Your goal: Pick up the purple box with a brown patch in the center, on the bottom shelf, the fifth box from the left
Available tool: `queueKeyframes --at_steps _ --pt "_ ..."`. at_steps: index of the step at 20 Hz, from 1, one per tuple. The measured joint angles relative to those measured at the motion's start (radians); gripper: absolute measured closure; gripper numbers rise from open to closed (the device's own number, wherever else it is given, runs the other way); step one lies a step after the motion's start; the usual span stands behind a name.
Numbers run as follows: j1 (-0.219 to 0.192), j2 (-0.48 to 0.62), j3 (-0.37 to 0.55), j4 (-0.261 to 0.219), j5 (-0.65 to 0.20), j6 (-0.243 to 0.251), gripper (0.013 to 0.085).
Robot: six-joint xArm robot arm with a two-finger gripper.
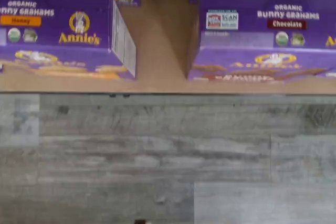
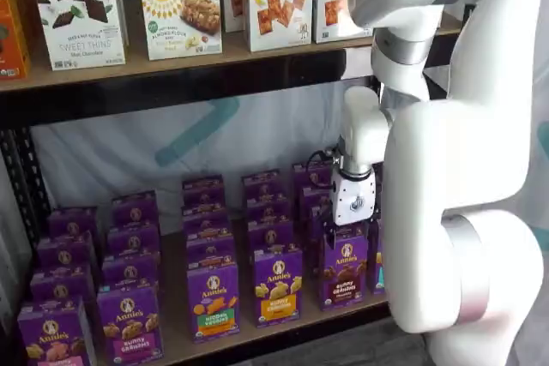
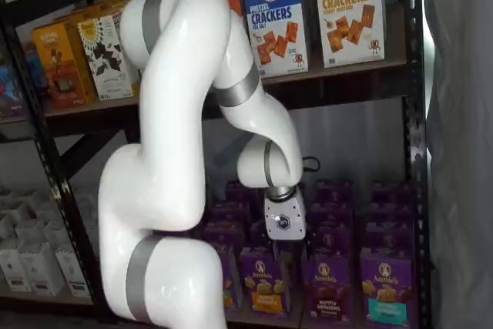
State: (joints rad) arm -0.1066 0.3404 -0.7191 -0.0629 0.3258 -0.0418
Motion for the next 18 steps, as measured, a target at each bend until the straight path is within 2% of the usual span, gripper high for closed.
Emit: queueKeyframes --at_steps 3,8,15,18 --pt "0.006 0.062 -0.045 0.017 -0.018 -0.011 0.0130" --pt "0.001 0.161 -0.142 0.068 -0.025 -0.064 0.0130" --pt "-0.020 0.279 -0.293 0.051 0.007 -0.068 0.0130" --pt "-0.025 0.315 -0.334 0.068 0.001 -0.089 0.0130"
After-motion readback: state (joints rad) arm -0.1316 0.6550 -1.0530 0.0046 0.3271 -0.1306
